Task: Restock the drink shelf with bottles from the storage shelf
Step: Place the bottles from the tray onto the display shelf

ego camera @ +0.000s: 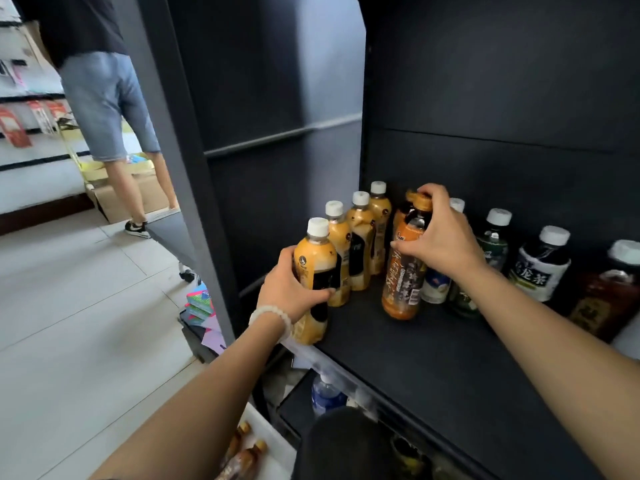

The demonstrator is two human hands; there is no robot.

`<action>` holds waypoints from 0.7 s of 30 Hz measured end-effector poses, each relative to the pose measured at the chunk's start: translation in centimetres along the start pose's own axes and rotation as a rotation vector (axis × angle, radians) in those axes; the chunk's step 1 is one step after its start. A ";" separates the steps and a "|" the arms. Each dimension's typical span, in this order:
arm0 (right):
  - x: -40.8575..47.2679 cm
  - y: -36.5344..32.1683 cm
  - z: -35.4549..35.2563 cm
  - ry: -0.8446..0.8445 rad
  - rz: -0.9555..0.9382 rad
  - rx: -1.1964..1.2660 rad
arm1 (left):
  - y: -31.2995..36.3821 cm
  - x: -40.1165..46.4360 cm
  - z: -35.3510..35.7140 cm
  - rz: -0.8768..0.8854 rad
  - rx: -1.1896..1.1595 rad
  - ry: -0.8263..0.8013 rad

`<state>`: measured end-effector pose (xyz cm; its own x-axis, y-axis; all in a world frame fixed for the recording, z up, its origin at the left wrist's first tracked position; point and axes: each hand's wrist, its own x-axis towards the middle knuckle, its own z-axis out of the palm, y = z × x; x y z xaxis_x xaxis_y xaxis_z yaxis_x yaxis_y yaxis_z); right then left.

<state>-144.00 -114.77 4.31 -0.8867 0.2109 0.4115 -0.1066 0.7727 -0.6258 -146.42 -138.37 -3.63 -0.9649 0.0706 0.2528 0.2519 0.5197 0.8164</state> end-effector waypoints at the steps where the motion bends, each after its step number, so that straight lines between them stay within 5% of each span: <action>1: 0.3 0.6 0.4 -0.001 0.011 -0.013 | -0.2 0.3 0.5 -0.006 -0.007 0.003; 21: 4.7 3.4 6.8 0.011 -0.035 -0.142 | -2.4 3.6 1.1 -0.085 -0.091 -0.105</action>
<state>-151.57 -115.23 -0.35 -0.8785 0.1885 0.4390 -0.0720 0.8562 -0.5116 -150.59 -138.43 -5.21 -0.9842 0.1211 0.1290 0.1702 0.4487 0.8773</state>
